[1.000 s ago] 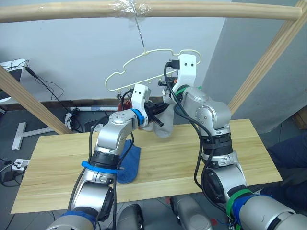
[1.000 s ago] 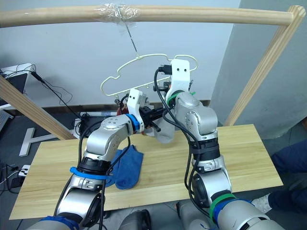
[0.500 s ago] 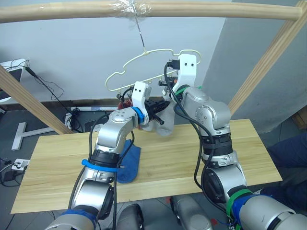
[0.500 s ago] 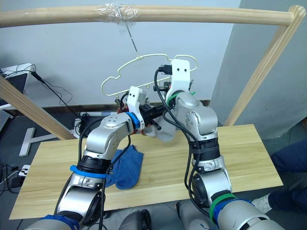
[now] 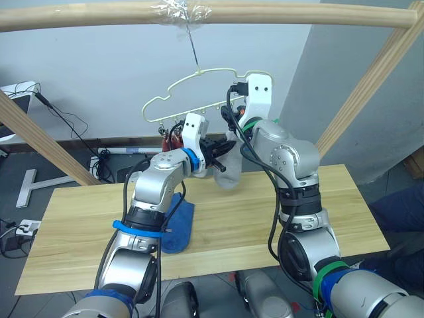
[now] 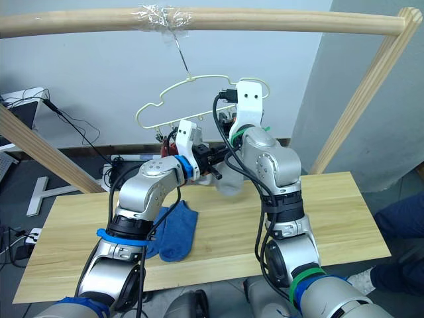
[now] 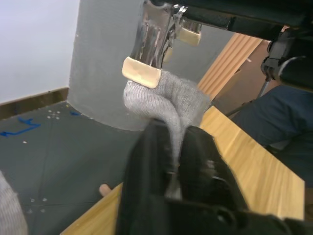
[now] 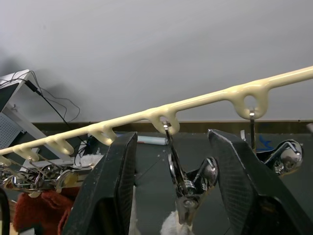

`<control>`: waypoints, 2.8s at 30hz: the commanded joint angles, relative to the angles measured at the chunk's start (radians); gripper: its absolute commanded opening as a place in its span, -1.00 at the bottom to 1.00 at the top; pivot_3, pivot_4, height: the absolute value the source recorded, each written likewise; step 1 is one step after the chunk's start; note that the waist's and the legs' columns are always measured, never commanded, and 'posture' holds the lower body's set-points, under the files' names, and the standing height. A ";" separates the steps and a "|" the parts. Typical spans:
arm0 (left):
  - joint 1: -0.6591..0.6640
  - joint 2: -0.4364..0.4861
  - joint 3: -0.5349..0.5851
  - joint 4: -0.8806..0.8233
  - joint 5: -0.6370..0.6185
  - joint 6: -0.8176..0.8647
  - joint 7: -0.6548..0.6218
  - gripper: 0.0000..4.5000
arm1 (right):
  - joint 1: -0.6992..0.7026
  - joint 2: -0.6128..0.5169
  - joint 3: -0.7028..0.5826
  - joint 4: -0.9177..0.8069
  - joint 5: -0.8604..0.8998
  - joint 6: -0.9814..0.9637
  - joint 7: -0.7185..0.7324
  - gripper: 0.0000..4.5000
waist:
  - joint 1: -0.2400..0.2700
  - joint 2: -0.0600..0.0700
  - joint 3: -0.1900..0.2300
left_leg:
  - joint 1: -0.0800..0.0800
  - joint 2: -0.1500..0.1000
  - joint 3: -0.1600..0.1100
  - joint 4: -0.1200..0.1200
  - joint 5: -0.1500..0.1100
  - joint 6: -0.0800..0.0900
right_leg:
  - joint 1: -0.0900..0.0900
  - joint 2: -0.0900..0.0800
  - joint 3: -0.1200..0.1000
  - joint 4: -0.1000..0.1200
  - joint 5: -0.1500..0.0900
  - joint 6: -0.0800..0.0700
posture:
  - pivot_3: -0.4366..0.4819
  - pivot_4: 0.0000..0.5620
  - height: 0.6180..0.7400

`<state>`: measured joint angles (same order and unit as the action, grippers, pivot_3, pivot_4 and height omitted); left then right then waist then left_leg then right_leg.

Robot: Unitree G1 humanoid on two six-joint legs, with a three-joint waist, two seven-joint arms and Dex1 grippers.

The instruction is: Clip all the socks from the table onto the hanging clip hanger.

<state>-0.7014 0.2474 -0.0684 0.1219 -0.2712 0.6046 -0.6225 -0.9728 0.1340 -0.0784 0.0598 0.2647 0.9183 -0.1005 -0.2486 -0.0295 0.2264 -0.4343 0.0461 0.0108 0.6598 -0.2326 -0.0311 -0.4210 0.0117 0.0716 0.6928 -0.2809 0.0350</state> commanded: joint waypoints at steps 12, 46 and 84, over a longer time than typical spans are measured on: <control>0.076 0.092 0.040 -0.207 -0.064 0.050 -0.024 0.28 | 0.058 -0.052 0.023 -0.307 0.098 0.229 0.088 0.06 | 0.000 0.000 0.000 | 0.000 0.000 -0.001 0.000 0.000 0.000 | 0.000 0.000 0.000 0.000 0.000 0.000 | -0.68 -0.26 1.00; 0.002 0.604 0.242 -0.394 -0.473 0.294 -0.372 0.28 | 0.172 0.042 0.068 -0.342 -0.085 0.144 -0.090 0.06 | 0.001 0.000 0.000 | 0.000 0.001 -0.002 -0.001 0.000 0.000 | 0.000 0.000 0.000 -0.003 0.000 0.000 | -0.62 -0.26 1.00; 0.157 0.675 0.345 -0.487 -0.524 0.320 -0.234 0.28 | 0.122 0.028 0.072 -0.221 -0.027 0.094 -0.062 0.06 | 0.054 0.001 0.001 | -0.001 0.001 -0.001 -0.002 0.000 0.000 | 0.000 0.000 0.000 -0.004 0.000 0.000 | -0.51 -0.20 1.00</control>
<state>-0.5449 0.9136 0.2424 -0.3284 -0.7789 0.9296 -0.8608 -0.8566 0.1309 -0.0131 -0.0810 0.2203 0.9847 -0.1731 -0.1941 -0.0286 0.2272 -0.4348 0.0467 0.0092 0.6581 -0.2327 -0.0311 -0.4213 0.0119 0.0713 0.6890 -0.2810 0.0350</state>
